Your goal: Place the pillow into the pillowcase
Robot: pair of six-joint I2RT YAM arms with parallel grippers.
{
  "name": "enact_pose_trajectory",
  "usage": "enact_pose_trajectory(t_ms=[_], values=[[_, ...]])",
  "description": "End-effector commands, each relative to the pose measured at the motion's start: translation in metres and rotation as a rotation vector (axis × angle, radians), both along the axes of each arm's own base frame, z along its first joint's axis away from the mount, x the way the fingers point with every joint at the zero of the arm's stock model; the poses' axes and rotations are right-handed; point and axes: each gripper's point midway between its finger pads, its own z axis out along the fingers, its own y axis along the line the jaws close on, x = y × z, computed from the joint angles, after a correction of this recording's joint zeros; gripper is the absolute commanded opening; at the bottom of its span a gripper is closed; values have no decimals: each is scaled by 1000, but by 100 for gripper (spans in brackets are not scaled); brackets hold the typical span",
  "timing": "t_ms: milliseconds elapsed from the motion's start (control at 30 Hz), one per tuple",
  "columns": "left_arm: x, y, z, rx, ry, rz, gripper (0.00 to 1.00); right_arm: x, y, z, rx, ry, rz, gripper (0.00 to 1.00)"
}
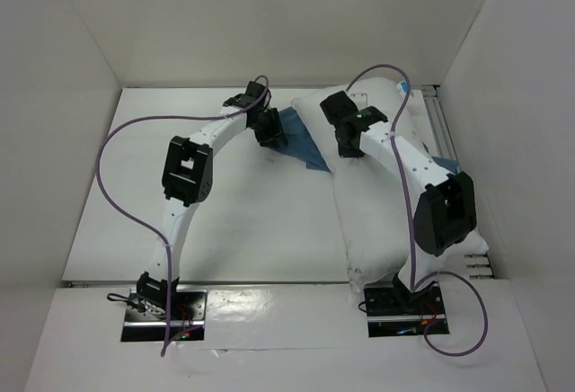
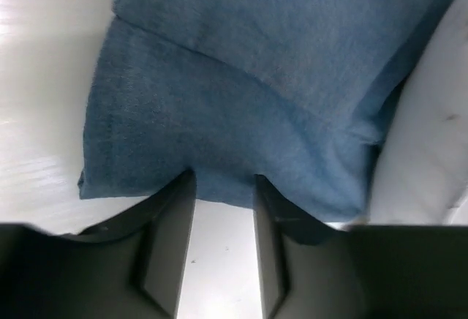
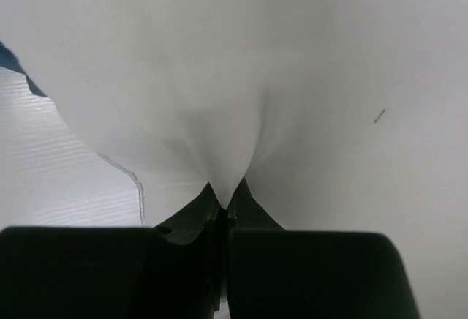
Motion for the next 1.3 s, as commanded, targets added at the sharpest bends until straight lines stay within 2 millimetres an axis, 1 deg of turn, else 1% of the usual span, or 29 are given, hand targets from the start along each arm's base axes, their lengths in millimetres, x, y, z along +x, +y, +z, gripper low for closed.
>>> enact_pose_trajectory(t_ms=[0,33,100,133,167,233,333,367,433,467,500,533,567,600,667,700,733,800,833,867,933,1033,1067,1100,1133,1167,1200,1233,1267], values=[[3,-2,-2,5,2,7,48,13,-1,65,71,-185,-7,0],[7,-3,-2,1,-9,7,35,13,-2,90,90,-243,5,0],[8,-8,2,-21,-14,-6,22,9,-2,111,110,-275,19,0],[12,-9,3,-25,-24,-6,14,9,-6,129,128,-314,9,0],[11,-11,4,-35,-20,-13,0,6,-8,132,124,-307,9,0],[13,-13,14,-49,-36,-18,0,1,-17,151,119,-340,-1,0],[16,-3,29,-30,-73,-10,0,0,-26,176,114,-395,-21,0],[18,5,45,-31,-101,6,0,-2,-28,188,125,-419,-22,0],[16,11,58,-12,-137,17,0,-1,-32,196,122,-436,-25,0],[15,20,57,-2,-134,33,0,-3,-36,200,104,-439,-30,0],[14,20,73,-14,-167,34,0,-3,-41,205,105,-448,-41,0],[12,22,77,-36,-167,18,0,-3,-43,209,95,-457,-42,0],[11,25,74,-43,-156,18,35,-5,-43,211,95,-457,-42,0],[11,26,74,-37,-162,8,61,-4,-48,211,86,-460,-57,0],[13,32,66,5,-144,22,100,-4,-48,211,86,-460,-57,0],[11,34,57,26,-130,16,100,-6,-49,219,89,-478,-52,0],[10,29,54,27,-127,7,100,-8,-54,221,85,-476,-63,0],[11,29,34,42,-96,-2,100,-9,-57,227,75,-487,-64,0],[10,22,28,44,-89,-14,100,-11,-61,237,72,-503,-66,0],[10,22,19,50,-71,-15,100,-11,-61,242,78,-517,-67,0],[9,10,1,52,-49,-28,100,-11,-60,253,82,-532,-45,0],[6,-5,-12,51,-33,-44,100,-12,-58,253,88,-519,-35,0],[6,-5,-12,51,-33,-44,100,-12,-60,253,92,-517,-38,0],[3,-12,-15,40,-26,-62,98,-12,-60,253,92,-517,-38,0],[4,-15,-11,26,-33,-68,93,-13,-59,257,107,-533,-31,0],[2,-16,-15,23,-25,-82,84,-13,-59,254,94,-521,-23,0],[1,-17,-15,15,-22,-88,67,-13,-59,254,94,-521,-23,0],[3,-16,-6,-10,-27,-91,15,-13,-59,254,86,-518,-16,0],[8,-8,4,-27,-38,-80,0,-13,-59,254,86,-518,-16,0]])
